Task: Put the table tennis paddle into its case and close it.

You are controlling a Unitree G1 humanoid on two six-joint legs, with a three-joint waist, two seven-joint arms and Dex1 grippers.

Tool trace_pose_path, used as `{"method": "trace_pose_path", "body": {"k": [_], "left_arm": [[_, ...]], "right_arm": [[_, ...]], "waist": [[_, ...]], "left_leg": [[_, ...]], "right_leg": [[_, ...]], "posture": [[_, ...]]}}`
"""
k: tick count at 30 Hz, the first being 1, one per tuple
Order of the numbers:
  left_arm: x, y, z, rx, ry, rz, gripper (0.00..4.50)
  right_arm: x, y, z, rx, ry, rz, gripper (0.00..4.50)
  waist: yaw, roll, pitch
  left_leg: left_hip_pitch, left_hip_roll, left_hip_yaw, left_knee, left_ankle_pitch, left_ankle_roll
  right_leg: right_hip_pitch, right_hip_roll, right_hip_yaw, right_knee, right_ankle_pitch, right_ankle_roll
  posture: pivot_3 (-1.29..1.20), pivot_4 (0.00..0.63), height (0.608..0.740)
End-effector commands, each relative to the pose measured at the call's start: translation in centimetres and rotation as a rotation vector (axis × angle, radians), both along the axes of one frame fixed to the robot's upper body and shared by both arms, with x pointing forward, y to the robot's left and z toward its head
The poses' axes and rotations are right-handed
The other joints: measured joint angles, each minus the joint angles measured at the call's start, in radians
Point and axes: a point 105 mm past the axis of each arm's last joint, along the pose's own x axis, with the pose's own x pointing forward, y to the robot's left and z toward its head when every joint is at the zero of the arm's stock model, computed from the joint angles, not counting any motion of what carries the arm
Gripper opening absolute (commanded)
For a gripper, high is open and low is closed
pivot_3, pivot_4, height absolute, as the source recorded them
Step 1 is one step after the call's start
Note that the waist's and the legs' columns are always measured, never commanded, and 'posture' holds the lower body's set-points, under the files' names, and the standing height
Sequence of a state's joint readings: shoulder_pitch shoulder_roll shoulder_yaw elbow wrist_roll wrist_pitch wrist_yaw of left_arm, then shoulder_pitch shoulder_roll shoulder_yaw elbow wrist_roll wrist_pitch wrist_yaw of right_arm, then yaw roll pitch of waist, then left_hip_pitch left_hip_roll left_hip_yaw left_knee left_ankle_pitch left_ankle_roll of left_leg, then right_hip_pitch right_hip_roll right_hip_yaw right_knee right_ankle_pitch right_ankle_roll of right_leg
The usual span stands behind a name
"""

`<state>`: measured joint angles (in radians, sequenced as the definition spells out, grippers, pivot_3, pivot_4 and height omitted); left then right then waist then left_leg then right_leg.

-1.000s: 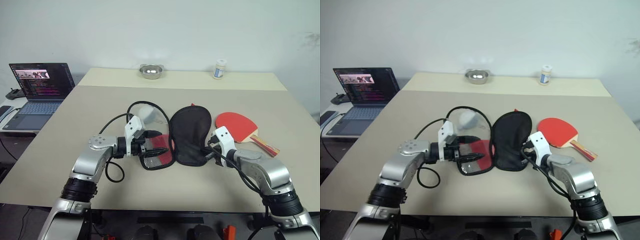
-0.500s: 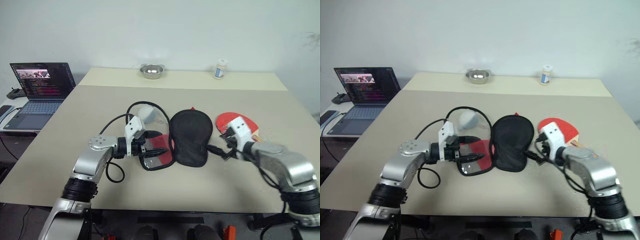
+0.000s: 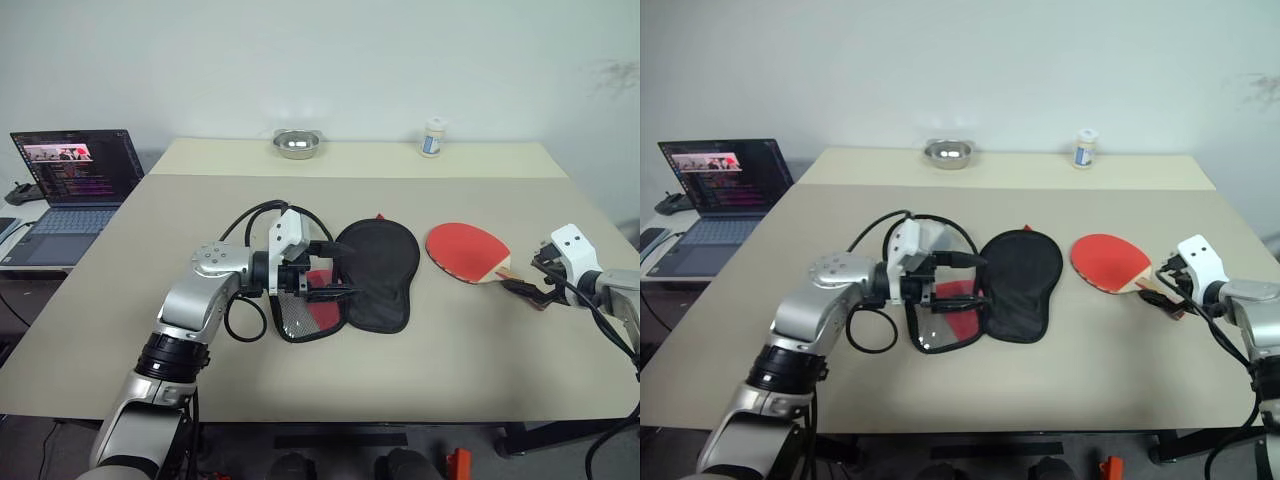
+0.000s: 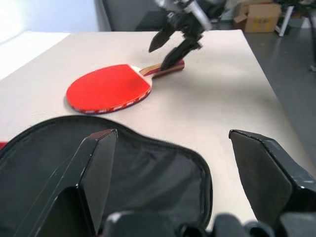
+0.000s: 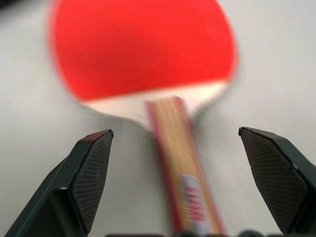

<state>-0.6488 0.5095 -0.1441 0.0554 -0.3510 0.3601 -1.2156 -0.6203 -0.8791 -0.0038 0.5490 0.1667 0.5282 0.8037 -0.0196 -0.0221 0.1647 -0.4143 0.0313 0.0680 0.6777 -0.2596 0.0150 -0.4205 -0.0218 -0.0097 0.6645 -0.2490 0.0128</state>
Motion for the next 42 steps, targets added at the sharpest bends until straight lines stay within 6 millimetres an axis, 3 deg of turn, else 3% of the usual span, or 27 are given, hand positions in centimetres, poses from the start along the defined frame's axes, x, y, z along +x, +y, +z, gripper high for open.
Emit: {"method": "trace_pose_path", "body": {"k": [1, 6, 15, 23, 35, 42], "left_arm": [[-0.2, -0.2, 0.7, 0.002, -0.04, -0.024, 3.98], [-0.1, 0.1, 0.6, 0.009, -0.041, -0.017, 3.98], [-0.1, 0.6, 0.3, 0.026, -0.041, -0.004, 3.98], [0.3, 0.7, 0.4, 0.031, -0.047, 0.004, 3.98], [0.4, 0.5, 0.3, 0.031, -0.047, -0.002, 3.98], [0.3, 0.4, 0.4, 0.03, -0.049, 0.001, 3.98]], "right_arm": [[1.0, -0.8, 0.3, -0.022, -0.02, -0.01, 4.47], [1.3, -0.8, -2.1, -0.023, 0.069, 0.001, 4.47], [0.9, 0.3, -3.9, -0.004, 0.165, 0.067, 4.47], [1.5, 0.9, -4.0, 0.042, 0.147, 0.029, 4.47], [2.1, 3.9, -4.5, 0.137, 0.148, 0.092, 4.47], [2.5, 4.1, -4.6, 0.136, 0.134, 0.062, 4.47]], "waist": [[-0.004, 0.0, 0.0], [-0.008, 0.0, 0.0], [-0.01, -0.001, 0.0], [-0.013, -0.001, 0.0], [-0.03, -0.001, 0.0], [-0.037, -0.001, 0.0]], "left_leg": [[0.0, 0.0, 0.0, 0.0, 0.0, 0.0], [0.0, 0.0, 0.0, 0.0, 0.0, 0.0], [0.007, 0.0, 0.001, 0.001, 0.0, 0.0], [0.012, 0.001, 0.002, -0.001, 0.0, 0.0], [0.016, 0.006, 0.004, -0.001, 0.0, 0.0], [0.017, 0.01, 0.005, -0.001, 0.0, 0.0]], "right_leg": [[0.0, 0.0, 0.0, 0.0, 0.0, 0.0], [0.001, -0.001, 0.0, 0.0, 0.0, 0.0], [0.007, -0.001, 0.001, 0.0, 0.001, 0.002], [0.011, -0.001, 0.001, 0.0, 0.001, 0.001], [0.014, 0.0, 0.003, 0.0, 0.002, 0.0], [0.014, 0.003, 0.003, 0.0, 0.002, -0.001]], "posture": [[0.0, 0.15, 0.74], [0.0, 0.15, 0.74], [0.0, 0.15, 0.74], [0.0, 0.15, 0.74], [0.0, 0.15, 0.74], [0.0, 0.15, 0.74]]}}
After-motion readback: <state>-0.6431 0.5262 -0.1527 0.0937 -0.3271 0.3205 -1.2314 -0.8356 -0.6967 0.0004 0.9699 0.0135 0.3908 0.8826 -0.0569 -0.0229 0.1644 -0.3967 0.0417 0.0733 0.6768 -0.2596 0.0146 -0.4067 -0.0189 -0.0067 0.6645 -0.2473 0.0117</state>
